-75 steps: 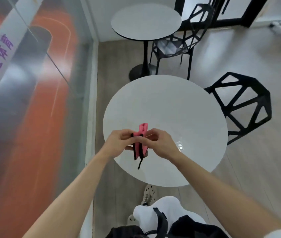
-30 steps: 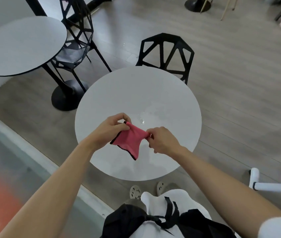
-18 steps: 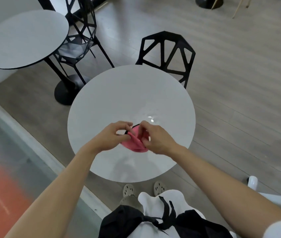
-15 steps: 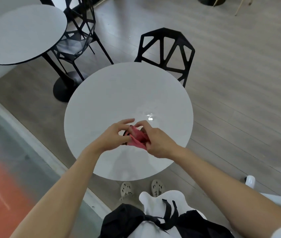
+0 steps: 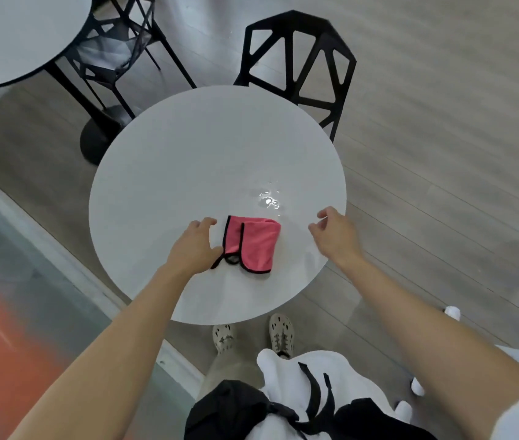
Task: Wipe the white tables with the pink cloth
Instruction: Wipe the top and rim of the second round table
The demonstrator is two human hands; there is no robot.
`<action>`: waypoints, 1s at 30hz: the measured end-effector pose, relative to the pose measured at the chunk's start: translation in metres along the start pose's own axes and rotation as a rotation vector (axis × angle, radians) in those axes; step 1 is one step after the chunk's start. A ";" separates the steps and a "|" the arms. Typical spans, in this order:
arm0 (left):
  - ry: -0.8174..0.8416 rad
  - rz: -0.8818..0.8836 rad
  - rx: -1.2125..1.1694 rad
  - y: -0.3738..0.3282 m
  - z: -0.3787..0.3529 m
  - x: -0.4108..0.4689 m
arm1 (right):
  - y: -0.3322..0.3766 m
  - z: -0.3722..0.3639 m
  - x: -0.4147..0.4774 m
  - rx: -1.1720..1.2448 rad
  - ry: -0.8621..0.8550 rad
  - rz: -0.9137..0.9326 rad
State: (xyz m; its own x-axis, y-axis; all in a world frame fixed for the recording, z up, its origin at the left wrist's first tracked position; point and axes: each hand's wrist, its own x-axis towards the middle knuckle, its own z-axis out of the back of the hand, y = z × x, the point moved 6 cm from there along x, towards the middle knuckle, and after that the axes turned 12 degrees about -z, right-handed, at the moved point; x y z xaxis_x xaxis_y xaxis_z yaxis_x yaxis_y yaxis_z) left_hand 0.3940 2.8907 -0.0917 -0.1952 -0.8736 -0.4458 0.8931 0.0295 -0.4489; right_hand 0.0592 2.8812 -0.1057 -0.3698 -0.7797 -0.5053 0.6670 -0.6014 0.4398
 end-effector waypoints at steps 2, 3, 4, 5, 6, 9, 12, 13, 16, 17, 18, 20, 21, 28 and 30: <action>0.034 0.078 0.078 0.024 -0.015 -0.008 | 0.011 -0.037 -0.017 -0.063 0.075 0.232; 0.049 0.100 0.108 0.034 -0.022 -0.014 | 0.018 -0.055 -0.026 -0.103 0.107 0.346; 0.066 0.116 0.134 0.043 -0.029 -0.019 | 0.023 -0.074 -0.031 -0.131 0.113 0.451; 0.081 0.120 0.158 0.049 -0.035 -0.024 | 0.028 -0.087 -0.036 -0.163 0.082 0.542; 0.097 0.126 0.184 0.054 -0.038 -0.028 | 0.033 -0.100 -0.039 -0.197 0.037 0.617; 0.131 0.163 0.268 0.072 -0.048 -0.030 | 0.047 -0.143 -0.042 -0.326 -0.012 0.797; 0.158 0.212 0.295 0.083 -0.058 -0.027 | 0.059 -0.167 -0.048 -0.395 -0.030 0.885; 0.160 0.225 0.298 0.084 -0.062 -0.026 | 0.065 -0.169 -0.048 -0.386 -0.040 0.881; 0.156 0.238 0.331 0.080 -0.068 -0.022 | 0.085 -0.170 -0.042 -0.347 -0.050 0.864; 0.156 0.234 0.341 0.079 -0.068 -0.021 | 0.090 -0.173 -0.041 -0.343 -0.048 0.856; 0.155 0.228 0.353 0.078 -0.068 -0.020 | 0.092 -0.177 -0.042 -0.340 -0.049 0.850; 0.156 0.221 0.382 0.075 -0.064 -0.020 | 0.089 -0.186 -0.050 -0.338 -0.048 0.837; 0.160 0.218 0.391 0.074 -0.063 -0.020 | 0.083 -0.188 -0.058 -0.341 -0.041 0.840; 0.165 0.182 0.435 0.066 -0.051 -0.026 | 0.020 -0.125 -0.035 -0.486 -0.071 0.952; 0.155 0.184 0.440 0.066 -0.049 -0.027 | 0.027 -0.086 0.025 -0.460 -0.223 0.777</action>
State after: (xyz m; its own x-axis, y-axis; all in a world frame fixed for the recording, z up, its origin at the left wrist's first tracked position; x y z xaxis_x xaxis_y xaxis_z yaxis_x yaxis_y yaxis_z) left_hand 0.4384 2.9404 -0.1477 -0.0469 -0.7898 -0.6116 0.9981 -0.0611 0.0024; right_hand 0.1233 2.8606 -0.1699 0.2044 -0.9787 -0.0164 0.9527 0.1951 0.2329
